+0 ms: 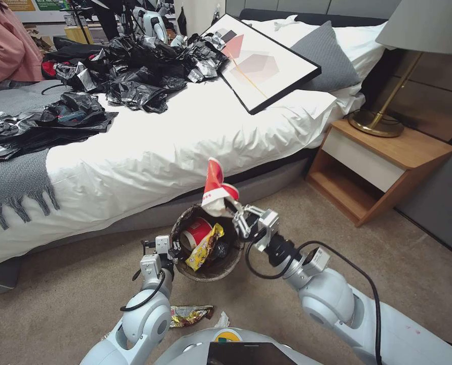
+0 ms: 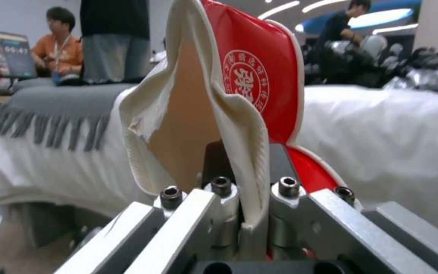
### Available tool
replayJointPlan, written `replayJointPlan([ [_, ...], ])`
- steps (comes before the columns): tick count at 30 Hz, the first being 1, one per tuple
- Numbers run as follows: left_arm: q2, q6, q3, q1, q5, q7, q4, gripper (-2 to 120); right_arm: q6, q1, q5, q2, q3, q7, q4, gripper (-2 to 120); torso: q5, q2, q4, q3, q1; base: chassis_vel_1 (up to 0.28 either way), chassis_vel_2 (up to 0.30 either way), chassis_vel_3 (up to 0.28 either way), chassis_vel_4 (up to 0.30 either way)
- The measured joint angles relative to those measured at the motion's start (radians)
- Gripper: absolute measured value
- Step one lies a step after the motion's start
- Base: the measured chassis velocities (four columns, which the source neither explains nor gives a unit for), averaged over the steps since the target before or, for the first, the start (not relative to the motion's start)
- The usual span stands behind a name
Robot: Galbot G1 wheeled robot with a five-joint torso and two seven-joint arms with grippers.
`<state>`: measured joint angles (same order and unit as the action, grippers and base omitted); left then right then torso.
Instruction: Pick up the trash bin, then pick up the garbage from the floor and place it into the trash bin.
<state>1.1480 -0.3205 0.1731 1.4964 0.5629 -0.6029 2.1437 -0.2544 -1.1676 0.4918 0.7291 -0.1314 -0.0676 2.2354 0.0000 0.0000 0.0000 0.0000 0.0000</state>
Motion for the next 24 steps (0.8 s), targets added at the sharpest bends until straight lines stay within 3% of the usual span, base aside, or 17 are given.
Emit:
replayJointPlan([
  [24, 0.01, 0.001, 0.009, 0.012, -0.001, -0.001, 0.025, 0, -0.027, 0.105, -0.073, 0.071, -0.208, -0.007, -0.212, 0, 0.0, 0.0, 0.0, 0.0, 0.0, 0.0, 0.0, 0.0, 0.0],
])
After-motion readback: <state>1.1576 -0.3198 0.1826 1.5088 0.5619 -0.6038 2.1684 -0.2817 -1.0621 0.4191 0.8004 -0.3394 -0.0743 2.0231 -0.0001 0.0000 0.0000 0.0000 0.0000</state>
